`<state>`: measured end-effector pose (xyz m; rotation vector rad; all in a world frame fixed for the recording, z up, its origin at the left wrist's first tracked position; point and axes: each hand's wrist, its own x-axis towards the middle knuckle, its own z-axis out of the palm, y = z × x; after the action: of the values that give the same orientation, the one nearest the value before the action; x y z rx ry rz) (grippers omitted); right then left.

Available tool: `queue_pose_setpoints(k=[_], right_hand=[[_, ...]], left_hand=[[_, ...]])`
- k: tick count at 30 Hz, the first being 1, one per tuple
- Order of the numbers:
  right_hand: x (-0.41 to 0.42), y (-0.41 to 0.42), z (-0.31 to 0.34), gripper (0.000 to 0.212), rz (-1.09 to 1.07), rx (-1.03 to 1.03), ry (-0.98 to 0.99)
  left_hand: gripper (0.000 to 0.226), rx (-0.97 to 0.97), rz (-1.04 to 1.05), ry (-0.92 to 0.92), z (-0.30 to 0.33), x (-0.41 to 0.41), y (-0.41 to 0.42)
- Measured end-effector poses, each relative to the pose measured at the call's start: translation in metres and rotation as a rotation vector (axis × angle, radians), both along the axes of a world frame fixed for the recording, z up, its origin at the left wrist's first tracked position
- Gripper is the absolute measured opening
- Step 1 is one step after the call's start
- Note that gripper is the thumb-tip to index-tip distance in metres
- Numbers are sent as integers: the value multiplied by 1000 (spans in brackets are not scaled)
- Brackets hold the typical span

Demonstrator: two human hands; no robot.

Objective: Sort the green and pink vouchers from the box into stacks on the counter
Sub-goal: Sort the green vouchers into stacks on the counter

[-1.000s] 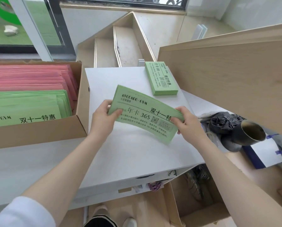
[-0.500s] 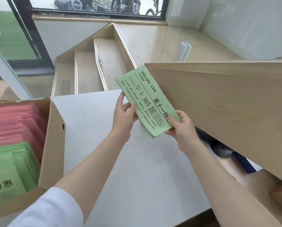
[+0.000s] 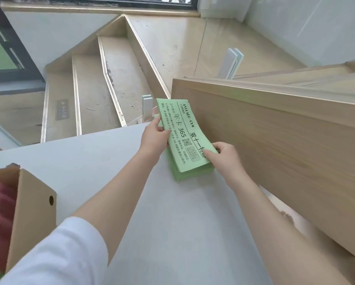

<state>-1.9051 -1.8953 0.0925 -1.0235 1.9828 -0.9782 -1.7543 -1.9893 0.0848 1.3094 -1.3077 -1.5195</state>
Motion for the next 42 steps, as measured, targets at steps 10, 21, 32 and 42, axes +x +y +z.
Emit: queue_pose_setpoints(k=[10,21,32,42], right_hand=[[1,6,-14,38,77,72,363],[-6,-24,-23,43,113,40,-310],[-8,-5,-3,44,211,-24,-140],[56,103,20,20,332,-361,127]], left_hand=[[36,-88,41,-210,-19,-1,8],[59,234,24,306,-35,-20,31],[57,240,52,258,-16,-20,39],[42,-58,125,139,43,30,164]])
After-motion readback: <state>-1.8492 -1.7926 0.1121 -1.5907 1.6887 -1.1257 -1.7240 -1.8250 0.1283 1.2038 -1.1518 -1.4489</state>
